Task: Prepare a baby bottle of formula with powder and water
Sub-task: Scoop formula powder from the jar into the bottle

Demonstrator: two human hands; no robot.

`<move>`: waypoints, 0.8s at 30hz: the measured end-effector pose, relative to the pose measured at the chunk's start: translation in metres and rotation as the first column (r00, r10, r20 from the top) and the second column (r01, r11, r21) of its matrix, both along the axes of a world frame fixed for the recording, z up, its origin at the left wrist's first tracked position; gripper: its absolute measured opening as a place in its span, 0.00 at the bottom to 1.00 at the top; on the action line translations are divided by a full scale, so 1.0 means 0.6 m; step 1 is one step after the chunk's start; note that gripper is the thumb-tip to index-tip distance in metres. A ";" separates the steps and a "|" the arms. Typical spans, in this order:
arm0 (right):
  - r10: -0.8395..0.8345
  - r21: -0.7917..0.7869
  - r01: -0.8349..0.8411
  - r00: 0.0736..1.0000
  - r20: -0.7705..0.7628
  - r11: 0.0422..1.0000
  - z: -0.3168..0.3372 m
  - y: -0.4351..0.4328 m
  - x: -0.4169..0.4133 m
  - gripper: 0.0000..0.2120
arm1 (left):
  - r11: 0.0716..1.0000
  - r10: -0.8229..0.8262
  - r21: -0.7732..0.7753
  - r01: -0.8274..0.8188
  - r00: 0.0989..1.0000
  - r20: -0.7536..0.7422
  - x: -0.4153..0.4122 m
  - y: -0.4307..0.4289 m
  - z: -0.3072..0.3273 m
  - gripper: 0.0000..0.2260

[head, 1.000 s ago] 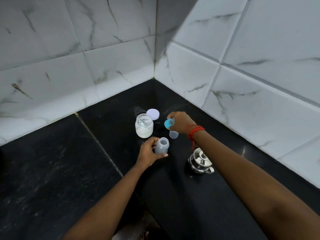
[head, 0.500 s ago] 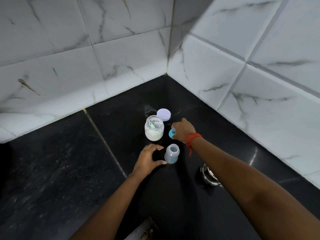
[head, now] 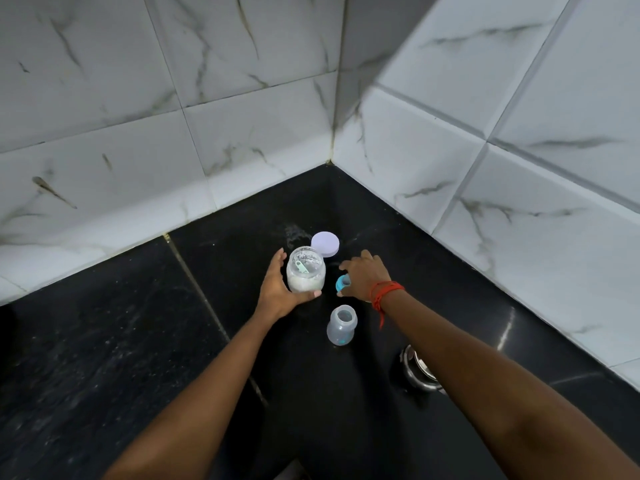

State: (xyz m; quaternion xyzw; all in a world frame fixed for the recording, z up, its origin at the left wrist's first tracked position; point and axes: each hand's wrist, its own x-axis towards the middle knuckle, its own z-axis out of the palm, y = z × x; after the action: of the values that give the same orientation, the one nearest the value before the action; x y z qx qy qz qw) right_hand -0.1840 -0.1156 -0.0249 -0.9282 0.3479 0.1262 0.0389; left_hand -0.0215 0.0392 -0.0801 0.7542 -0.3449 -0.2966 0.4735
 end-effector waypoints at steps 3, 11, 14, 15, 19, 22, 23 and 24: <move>-0.083 0.046 0.075 0.976 0.200 0.996 0.022 -0.004 -0.008 0.26 | 1.000 0.000 -0.025 0.000 0.999 -0.032 -0.005 -0.013 0.007 0.59; -0.205 0.336 -0.031 0.739 0.642 0.941 0.092 0.055 -0.005 0.14 | 0.989 -0.018 -0.145 0.020 1.000 0.016 -0.010 0.006 0.020 0.40; -0.132 0.339 -0.103 0.785 0.605 0.935 0.128 0.095 0.014 0.13 | 0.976 -0.028 -0.215 0.046 0.996 0.087 -0.014 0.021 0.043 0.41; -0.101 0.321 -0.108 0.816 0.569 0.941 0.141 0.108 0.021 0.13 | 0.970 -0.028 -0.238 0.053 0.994 0.109 -0.016 0.026 0.050 0.41; -0.026 0.340 -0.102 0.935 0.353 0.935 0.187 0.138 0.046 0.16 | 0.953 -0.018 -0.293 0.074 0.982 0.191 -0.020 0.041 0.080 0.43; -0.029 0.434 -0.050 0.985 0.172 0.900 0.207 0.146 0.056 0.17 | 0.945 -0.015 -0.315 0.087 0.974 0.225 -0.025 0.050 0.096 0.43; -0.009 0.427 -0.050 0.991 0.136 0.903 0.213 0.149 0.059 0.16 | 0.942 -0.017 -0.323 0.094 0.972 0.234 -0.029 0.053 0.101 0.43; 0.008 0.408 -0.057 0.993 0.121 0.911 0.220 0.153 0.061 0.16 | 0.939 -0.021 -0.330 0.103 0.970 0.242 -0.033 0.057 0.105 0.43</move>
State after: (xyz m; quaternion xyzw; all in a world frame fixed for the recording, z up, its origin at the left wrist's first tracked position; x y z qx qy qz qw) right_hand -0.1476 -0.0239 0.1068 -0.9108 0.2951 0.1427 0.2510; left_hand -0.0412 0.0733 -0.0170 0.6795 -0.4681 -0.1566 0.5428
